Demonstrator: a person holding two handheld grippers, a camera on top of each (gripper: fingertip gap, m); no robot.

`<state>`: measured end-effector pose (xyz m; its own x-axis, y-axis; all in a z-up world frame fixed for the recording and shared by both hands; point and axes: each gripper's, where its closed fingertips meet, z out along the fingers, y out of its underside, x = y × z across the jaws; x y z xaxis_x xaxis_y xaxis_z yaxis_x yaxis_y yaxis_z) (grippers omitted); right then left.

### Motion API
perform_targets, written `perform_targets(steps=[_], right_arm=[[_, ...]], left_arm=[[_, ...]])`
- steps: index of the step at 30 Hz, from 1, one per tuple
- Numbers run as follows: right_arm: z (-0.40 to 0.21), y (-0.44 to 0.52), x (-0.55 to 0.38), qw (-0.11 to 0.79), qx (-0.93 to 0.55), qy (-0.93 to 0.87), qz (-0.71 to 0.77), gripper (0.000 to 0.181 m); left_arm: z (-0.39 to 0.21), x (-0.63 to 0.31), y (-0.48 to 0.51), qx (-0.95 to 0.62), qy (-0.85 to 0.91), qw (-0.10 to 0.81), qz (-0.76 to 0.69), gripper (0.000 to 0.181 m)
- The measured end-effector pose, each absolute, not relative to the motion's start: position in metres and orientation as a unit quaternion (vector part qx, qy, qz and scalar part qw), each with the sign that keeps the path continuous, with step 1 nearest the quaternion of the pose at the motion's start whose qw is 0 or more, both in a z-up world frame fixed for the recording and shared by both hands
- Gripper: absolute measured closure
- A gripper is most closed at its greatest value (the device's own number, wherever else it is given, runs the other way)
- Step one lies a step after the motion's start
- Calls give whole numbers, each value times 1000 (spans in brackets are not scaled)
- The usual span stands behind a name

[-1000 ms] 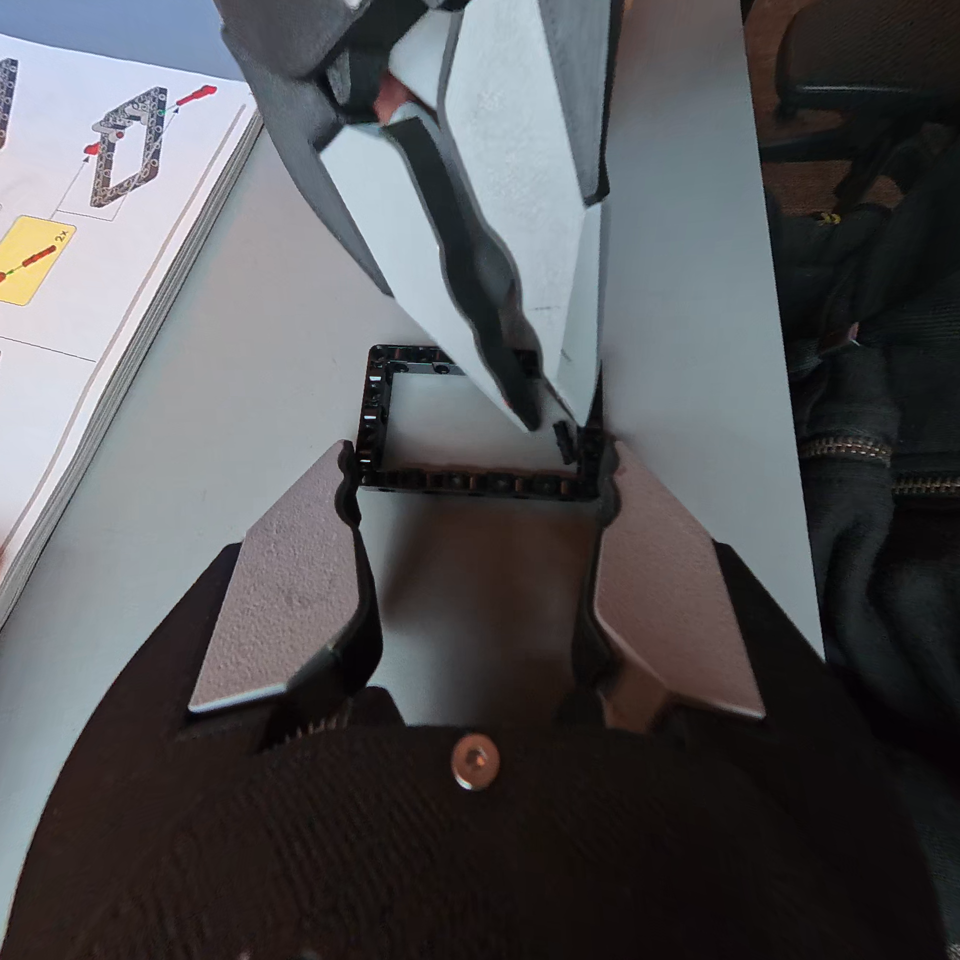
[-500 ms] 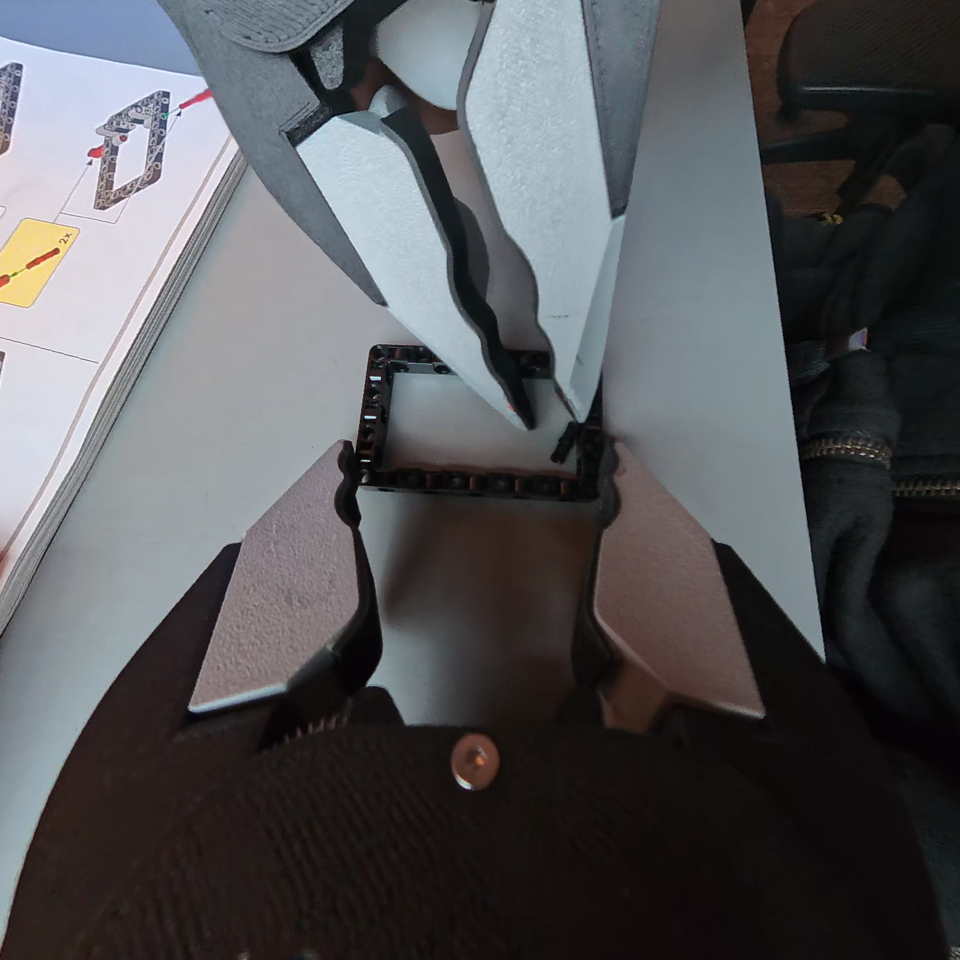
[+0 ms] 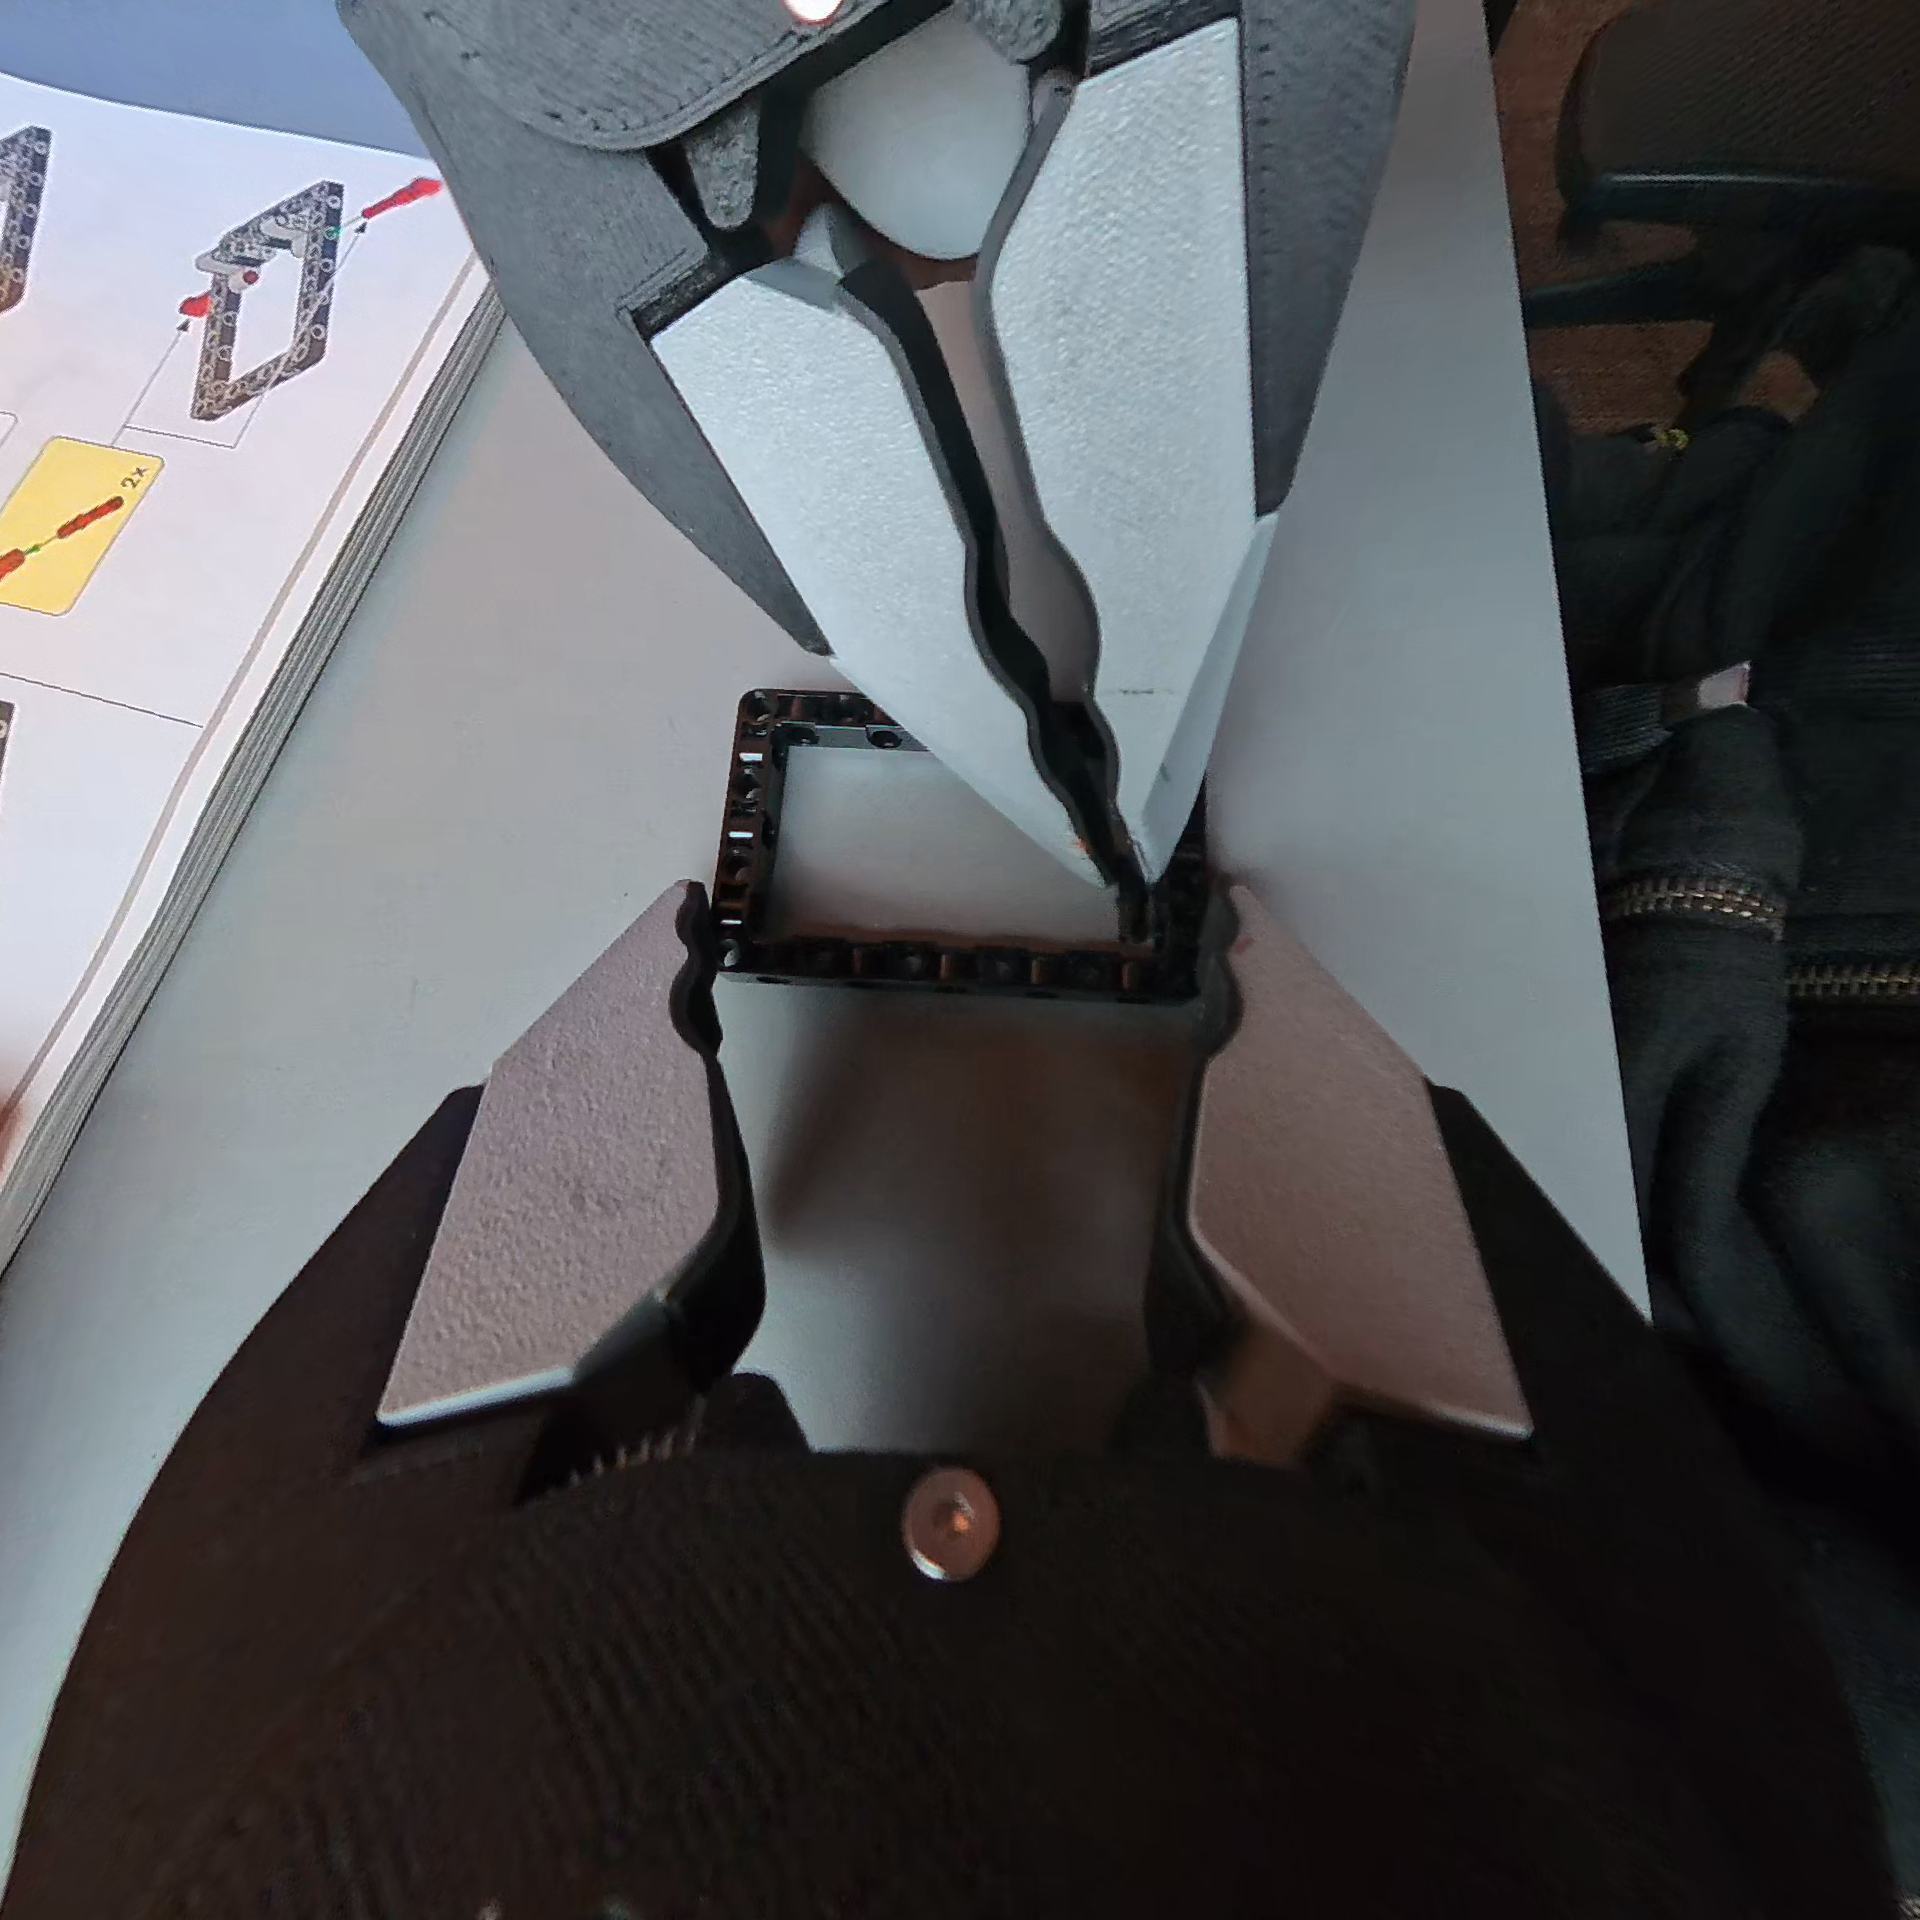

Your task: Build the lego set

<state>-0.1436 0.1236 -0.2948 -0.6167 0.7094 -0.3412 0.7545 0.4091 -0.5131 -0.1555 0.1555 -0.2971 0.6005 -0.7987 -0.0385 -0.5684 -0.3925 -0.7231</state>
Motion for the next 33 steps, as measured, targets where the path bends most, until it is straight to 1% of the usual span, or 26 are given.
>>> perform_targets(steps=[1, 6, 13, 19, 23, 26, 28, 30, 33], right_arm=[[-295, 124, -144, 31, 435, 840, -323, 180], [-295, 122, -147, 19, 429, 842, -327, 180], [-294, 121, -147, 42, 450, 805, -385, 181], [-295, 121, -148, 20, 432, 820, -374, 181], [-295, 120, -148, 31, 430, 827, -362, 181], [-283, 110, -156, 48, 430, 810, -396, 181], [-287, 108, -156, 57, 432, 815, -382, 181], [-288, 115, -152, 47, 429, 827, -360, 181], [-276, 125, -150, 41, 448, 809, -377, 181]], left_arm=[[-297, -155, 156, -819, 418, 360, -160, 88], [-297, -155, 156, -818, 418, 361, -158, 88], [-297, -155, 156, -817, 419, 363, -157, 89], [-297, -155, 156, -818, 418, 361, -159, 89], [-297, -155, 156, -818, 418, 361, -159, 89], [-297, -155, 156, -818, 418, 363, -156, 88], [-297, -154, 156, -817, 419, 363, -157, 89], [-296, -154, 156, -817, 420, 364, -156, 89], [-297, -154, 156, -818, 418, 361, -159, 89]])
